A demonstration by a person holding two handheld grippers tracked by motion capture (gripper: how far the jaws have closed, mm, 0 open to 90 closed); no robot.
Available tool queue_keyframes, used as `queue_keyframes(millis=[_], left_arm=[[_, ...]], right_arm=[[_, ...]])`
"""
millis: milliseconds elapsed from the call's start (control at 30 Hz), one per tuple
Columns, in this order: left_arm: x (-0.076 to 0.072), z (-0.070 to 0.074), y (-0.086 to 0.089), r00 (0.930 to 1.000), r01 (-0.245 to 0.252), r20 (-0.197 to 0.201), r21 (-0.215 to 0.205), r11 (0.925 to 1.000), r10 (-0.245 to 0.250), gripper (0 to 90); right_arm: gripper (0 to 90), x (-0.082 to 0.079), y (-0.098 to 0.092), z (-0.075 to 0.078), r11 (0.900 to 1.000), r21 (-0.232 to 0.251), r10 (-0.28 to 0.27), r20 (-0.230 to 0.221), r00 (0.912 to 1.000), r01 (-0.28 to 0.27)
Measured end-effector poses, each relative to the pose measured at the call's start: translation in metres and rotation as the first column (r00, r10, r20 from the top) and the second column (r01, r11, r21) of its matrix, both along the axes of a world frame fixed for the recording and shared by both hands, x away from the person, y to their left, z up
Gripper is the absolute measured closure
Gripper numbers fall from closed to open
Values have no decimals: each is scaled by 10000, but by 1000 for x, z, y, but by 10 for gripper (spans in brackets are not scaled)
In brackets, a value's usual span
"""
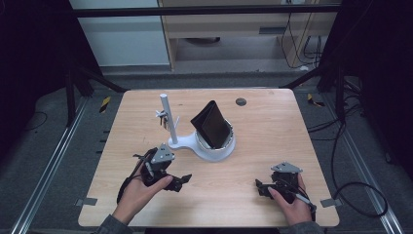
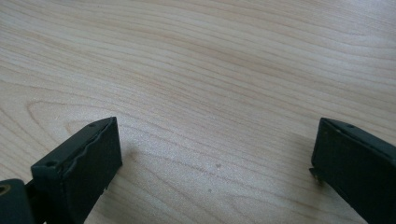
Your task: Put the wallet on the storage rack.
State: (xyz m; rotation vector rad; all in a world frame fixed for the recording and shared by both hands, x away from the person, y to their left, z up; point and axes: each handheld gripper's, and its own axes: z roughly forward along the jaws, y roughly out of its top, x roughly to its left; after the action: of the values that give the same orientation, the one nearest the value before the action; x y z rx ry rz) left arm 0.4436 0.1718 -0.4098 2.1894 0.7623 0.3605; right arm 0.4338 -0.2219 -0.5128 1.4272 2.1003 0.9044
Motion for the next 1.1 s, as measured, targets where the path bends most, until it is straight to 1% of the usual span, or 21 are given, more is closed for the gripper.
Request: queue_keyframes(millis=[67,167,400,467,567,633,700,800,867,933,1000,1067,1100], left_arm=[[1,-7,3,10000,-63,-76,168,9998,64,47],[2,-18,7,9995,-156,-279,190,9997,161,48],[5,-40,18,9976,-487,-459,711,9963,521,51],[5,-44,21,9967,-542,-575,691,9961,582,51],[6,-49,25,9955,-666,-611,849,9942,719,51],[7,-52,29,9942,-734,-733,789,9942,793,51],[8,-55,31,9934,-796,-752,850,9932,861,51],[10,-60,37,9910,-960,-852,817,9920,1029,51],[11,-63,41,9891,-1110,-878,827,9904,1182,51],[13,-66,46,9873,-1262,-872,749,9892,1326,51],[15,-69,52,9838,-1523,-866,621,9864,1573,51],[17,-71,57,9816,-1693,-781,643,9835,1741,51],[18,-72,60,9794,-1822,-762,628,9813,1867,51]], right_arm=[[18,0,0,0,10000,1,1,0,10000,-1],[18,0,0,0,10000,1,3,0,10000,-3],[18,0,0,0,10000,1,2,2,10000,-2],[18,0,0,0,10000,-1,8,10,10000,-8],[18,0,0,0,10000,2,-3,1,10000,3],[18,0,0,0,10000,-10,0,2,10000,0],[18,0,0,0,10000,8,0,13,10000,0],[18,0,0,0,10000,-10,-9,4,10000,9],[18,0,0,0,10000,-3,-9,14,10000,9],[18,0,0,0,10000,-1,-12,13,10000,12],[18,0,0,0,10000,5,-16,10,10000,16],[18,0,0,0,10000,-1,-14,12,10000,14],[18,0,0,0,10000,5,-15,12,10000,15]])
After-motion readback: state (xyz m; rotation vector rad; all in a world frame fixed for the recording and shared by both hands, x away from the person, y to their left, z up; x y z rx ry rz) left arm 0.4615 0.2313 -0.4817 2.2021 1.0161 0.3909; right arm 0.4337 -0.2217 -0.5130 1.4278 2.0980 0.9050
